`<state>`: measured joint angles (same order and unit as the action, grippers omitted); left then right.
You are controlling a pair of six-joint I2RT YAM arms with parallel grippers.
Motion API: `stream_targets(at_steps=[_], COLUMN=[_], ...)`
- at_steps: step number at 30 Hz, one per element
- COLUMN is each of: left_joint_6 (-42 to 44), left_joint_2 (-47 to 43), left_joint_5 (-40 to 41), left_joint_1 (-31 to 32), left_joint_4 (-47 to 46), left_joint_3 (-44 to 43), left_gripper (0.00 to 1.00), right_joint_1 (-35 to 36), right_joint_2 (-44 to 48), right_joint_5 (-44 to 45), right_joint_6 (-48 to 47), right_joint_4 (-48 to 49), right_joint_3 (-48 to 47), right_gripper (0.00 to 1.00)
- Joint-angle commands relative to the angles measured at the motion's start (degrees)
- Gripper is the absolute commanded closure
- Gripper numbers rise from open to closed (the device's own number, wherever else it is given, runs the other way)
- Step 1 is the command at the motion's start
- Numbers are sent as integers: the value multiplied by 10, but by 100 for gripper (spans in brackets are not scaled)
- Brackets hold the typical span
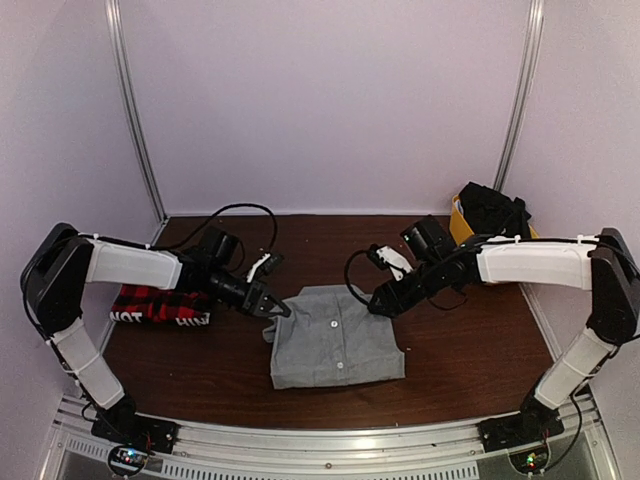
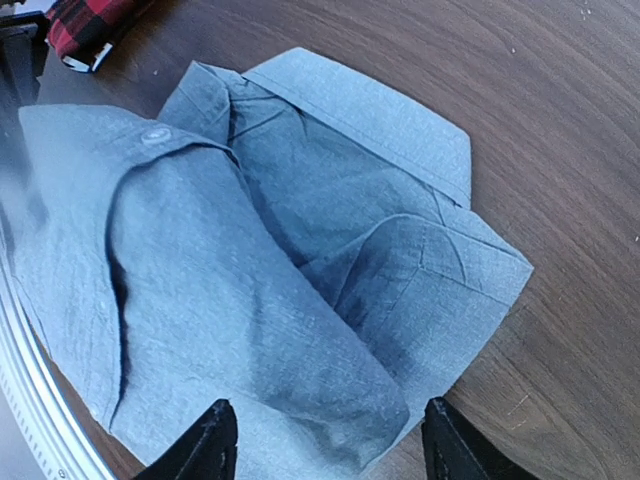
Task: Fold and stack the long sleeve shirts
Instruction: Fold the 2/3-rectangle-folded shirt at the center of the board.
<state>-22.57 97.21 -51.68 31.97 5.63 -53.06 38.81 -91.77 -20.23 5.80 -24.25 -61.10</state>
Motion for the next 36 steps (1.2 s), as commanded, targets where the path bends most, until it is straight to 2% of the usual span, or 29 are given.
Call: stream_targets(at_steps=[1, 4, 8, 20, 33, 36], left_joint_6=[20, 27, 40, 84, 119, 125], left_joint_2=[-17, -43, -77, -131, -136, -140], left_joint_5=[-29, -56, -85, -126, -150, -153], left_joint_1=[-4, -3, 4, 57, 76, 76], left_joint_4=[-28, -28, -9, 51, 75, 75], left_joint_3=[-17, -16, -19, -22, -23, -19], left_gripper=[100, 100, 100, 100, 99, 99], right_joint_1=[-4, -3, -1, 47, 103, 108], right_joint_2=[55, 99, 151, 224, 154, 141], right_joint_5=[-20, -10, -7, 3, -17, -35], right_joint_6=[-31, -50, -63, -90, -103, -106], right_joint_4=[62, 78, 91, 118, 75, 60], right_joint_3=[30, 59, 82, 113, 84, 79], right_gripper=[29, 15, 11, 9, 9, 12])
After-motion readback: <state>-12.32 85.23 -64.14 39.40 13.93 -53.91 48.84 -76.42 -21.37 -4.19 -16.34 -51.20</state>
